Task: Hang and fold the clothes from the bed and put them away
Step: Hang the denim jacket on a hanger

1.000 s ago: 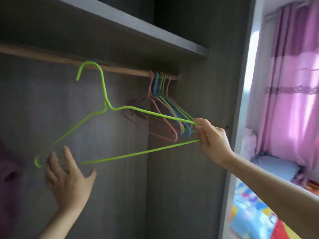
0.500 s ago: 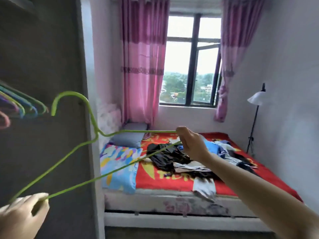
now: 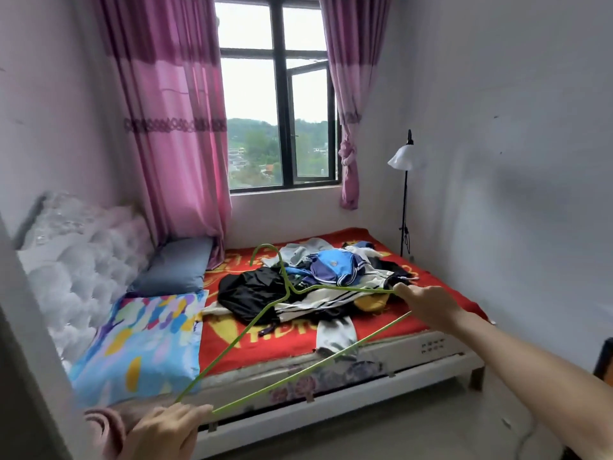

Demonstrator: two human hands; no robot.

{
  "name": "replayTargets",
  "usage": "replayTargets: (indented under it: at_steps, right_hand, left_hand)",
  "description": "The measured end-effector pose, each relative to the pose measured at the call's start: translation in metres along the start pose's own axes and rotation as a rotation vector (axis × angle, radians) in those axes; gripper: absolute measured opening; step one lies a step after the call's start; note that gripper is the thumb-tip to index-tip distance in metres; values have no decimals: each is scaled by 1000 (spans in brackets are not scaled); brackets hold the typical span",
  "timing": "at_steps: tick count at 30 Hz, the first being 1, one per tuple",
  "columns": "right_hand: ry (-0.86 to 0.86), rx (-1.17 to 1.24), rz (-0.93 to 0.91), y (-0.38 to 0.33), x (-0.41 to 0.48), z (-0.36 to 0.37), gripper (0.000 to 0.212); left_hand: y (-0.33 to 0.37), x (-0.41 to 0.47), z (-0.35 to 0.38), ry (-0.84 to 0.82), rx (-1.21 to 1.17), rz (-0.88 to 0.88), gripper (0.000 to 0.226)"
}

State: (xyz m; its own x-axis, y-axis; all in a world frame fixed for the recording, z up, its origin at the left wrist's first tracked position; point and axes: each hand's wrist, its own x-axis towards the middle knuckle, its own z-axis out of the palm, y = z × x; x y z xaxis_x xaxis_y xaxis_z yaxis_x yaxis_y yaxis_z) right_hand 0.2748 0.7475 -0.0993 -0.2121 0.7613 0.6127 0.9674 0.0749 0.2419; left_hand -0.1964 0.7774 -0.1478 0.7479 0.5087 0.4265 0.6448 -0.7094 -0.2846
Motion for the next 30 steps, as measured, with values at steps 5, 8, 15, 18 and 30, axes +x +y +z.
replayTargets:
  at_steps: [5, 8, 15, 18, 30]
  right_hand:
    - [-61, -94, 101, 79, -1, 22, 56]
    - [21, -70, 73, 121, 1, 49, 15]
    - [-153, -8, 396, 194, -29, 109, 25]
    - [-167, -13, 514, 224, -29, 131, 7]
    - [-320, 206, 765, 235, 75, 238, 17]
  left_hand:
    - [35, 96, 46, 110, -139, -266, 22]
    - [41, 153, 81, -52, -186, -334, 35]
    - [54, 251, 164, -168, -518, -341, 54]
    - [59, 292, 189, -207, -551, -363, 78]
    - [-24, 379, 277, -253, -571, -445, 83]
